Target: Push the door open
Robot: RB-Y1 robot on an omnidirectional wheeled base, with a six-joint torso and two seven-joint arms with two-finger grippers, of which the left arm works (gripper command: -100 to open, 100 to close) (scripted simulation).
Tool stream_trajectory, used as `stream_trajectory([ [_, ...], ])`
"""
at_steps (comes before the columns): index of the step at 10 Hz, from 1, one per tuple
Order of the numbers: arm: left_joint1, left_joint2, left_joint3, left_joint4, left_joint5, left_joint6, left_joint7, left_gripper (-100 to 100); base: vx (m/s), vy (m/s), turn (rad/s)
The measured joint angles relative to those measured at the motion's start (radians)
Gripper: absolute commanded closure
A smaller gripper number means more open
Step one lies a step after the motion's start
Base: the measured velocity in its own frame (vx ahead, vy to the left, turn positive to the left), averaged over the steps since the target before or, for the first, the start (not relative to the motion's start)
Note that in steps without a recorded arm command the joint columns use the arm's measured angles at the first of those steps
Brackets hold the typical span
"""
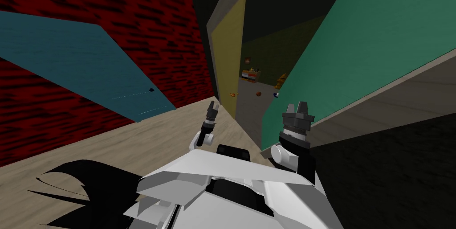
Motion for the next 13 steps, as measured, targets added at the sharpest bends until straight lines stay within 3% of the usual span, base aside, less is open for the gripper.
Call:
stream_trajectory([
  [13,-0.112,0.024,-0.078,0.285,-0.032,-0.047,0.025,-100,0.096,0.061,-0.023],
])
